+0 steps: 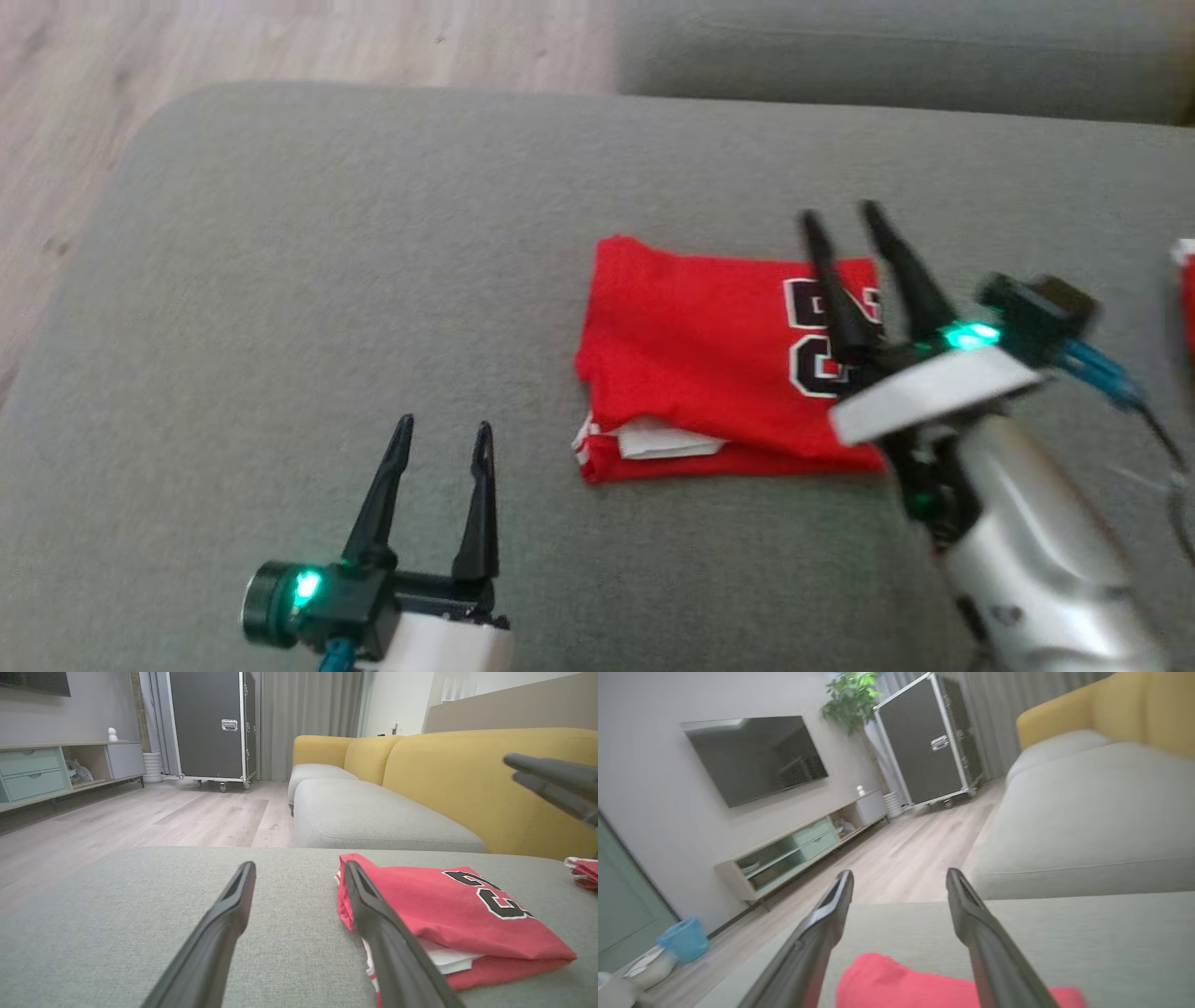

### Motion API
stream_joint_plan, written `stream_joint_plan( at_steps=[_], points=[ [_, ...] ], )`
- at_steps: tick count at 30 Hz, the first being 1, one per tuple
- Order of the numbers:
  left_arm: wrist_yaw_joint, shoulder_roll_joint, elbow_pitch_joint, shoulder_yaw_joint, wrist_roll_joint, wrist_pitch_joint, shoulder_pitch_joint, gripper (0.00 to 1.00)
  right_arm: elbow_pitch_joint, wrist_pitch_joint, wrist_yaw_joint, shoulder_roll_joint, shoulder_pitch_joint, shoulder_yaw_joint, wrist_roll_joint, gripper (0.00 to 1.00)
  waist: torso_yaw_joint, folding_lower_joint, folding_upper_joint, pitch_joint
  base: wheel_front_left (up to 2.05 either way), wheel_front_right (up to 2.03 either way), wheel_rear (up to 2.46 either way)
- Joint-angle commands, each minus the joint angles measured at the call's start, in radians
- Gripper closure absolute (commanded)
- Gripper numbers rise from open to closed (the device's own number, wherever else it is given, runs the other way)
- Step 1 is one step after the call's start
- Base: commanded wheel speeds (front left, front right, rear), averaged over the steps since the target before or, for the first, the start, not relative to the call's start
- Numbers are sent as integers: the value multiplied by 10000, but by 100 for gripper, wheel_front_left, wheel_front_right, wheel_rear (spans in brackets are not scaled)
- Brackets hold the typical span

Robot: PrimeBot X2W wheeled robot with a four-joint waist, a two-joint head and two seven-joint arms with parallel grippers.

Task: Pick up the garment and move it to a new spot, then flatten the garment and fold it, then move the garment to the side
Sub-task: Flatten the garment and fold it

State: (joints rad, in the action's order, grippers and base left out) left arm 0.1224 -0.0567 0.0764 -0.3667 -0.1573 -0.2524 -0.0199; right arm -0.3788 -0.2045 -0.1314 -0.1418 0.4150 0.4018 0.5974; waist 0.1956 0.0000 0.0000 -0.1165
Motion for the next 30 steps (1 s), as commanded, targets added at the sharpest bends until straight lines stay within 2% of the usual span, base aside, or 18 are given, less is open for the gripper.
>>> stream_joint_plan(
  at_steps=[1,6,10,14,19,30],
  points=[
    [-7,55,-337,436,-38,-93,4,0,450,-225,7,-226,-273,-75,-23,0,-529,0,0,426,0,0,0],
    [-63,57,-265,653,-155,-93,-208,0,1030,-537,7,-1201,-1428,-798,-567,0,-981,0,0,883,0,0,0],
    [-108,58,-227,835,-353,-93,-540,0,1735,-566,7,-1616,-2664,-1359,-1145,0,-1256,0,0,1235,0,0,0],
    [-127,60,-229,1046,-507,-93,-899,0,2370,-569,7,-1595,-3923,-1829,-1608,0,-1466,0,0,1514,0,0,0],
    [-143,61,-211,1176,-393,-93,-1330,0,2562,-571,7,-1361,-4957,-1873,-1932,0,-1649,0,0,1734,0,0,0],
    [-218,63,-203,1231,-328,-93,-1563,0,2522,-572,7,-1154,-5299,-1868,-2315,0,-1706,0,0,1927,0,0,0]
  ],
)
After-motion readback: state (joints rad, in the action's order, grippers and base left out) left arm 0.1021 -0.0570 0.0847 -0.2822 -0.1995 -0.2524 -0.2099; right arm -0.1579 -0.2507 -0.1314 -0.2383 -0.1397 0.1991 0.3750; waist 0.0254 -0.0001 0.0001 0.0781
